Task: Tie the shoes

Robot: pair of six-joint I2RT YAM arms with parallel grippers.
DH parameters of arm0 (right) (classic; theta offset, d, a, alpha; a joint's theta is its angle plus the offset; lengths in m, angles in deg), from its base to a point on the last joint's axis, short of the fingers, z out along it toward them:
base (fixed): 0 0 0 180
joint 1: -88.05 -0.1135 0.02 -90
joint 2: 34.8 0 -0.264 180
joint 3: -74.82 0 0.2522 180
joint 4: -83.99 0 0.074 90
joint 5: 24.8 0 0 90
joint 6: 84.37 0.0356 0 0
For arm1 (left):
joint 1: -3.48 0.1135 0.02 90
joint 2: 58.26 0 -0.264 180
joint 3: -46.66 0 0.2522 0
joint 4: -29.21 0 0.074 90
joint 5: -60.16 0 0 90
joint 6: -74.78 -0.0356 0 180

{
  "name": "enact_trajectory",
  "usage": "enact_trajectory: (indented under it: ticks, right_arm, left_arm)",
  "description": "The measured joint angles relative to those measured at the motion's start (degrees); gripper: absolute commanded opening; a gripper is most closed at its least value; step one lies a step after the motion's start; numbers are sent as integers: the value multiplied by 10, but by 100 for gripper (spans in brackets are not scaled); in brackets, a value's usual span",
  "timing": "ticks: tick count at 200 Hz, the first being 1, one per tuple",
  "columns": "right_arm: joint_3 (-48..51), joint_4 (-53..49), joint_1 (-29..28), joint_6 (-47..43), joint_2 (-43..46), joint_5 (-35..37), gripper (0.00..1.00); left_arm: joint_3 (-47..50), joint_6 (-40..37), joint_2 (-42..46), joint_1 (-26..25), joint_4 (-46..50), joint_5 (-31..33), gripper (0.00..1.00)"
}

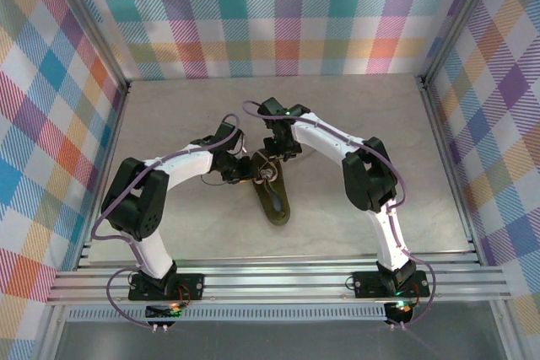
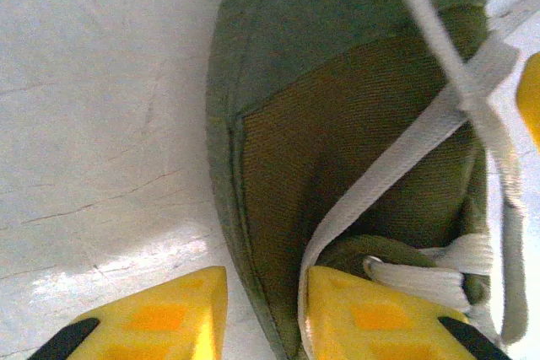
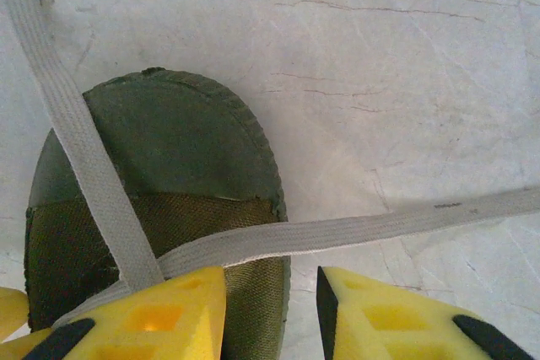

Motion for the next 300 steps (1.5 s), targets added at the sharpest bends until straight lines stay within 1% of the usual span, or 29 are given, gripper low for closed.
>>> enact_trajectory:
  ticks: [18, 30, 58, 108, 156, 177, 190, 210, 221, 235, 263, 300]
  right_arm:
    - [6, 5, 0, 0, 0, 0, 34]
    - [10, 8, 0, 0, 0, 0, 34]
    - [19, 13, 0, 0, 5, -1, 36]
    - [21, 28, -5, -15, 13, -16, 40]
    - [18, 29, -17, -22, 13, -25, 42]
    - [18, 28, -21, -21, 13, -22, 42]
    - [18, 28, -22, -21, 13, -13, 45]
    - [18, 24, -28, -22, 13, 19, 48]
    - [17, 20, -32, -26, 13, 42, 49]
    - [12, 15, -38, -30, 13, 58, 48]
    - [11, 19, -43, -35, 16, 54, 45]
    - [11, 31, -44, -30, 16, 19, 45]
  left_arm:
    - [4, 0, -2, 0, -6, 0, 9]
    - [4, 1, -2, 0, -6, 4, 0]
    - [5, 1, 9, 0, -2, 19, 0]
    - [5, -1, 59, 0, 25, 58, 0]
    - [5, 1, 60, 0, 23, 60, 1]
    - [12, 3, 52, 0, 17, 59, 5]
    - [16, 3, 49, 0, 19, 60, 8]
    - [17, -3, 48, 0, 22, 60, 25]
    - [16, -3, 48, 1, 23, 60, 29]
    - [16, -8, 48, 2, 25, 60, 29]
    - [12, -29, 48, 4, 26, 60, 22]
    - [-3, -49, 43, 5, 26, 59, 23]
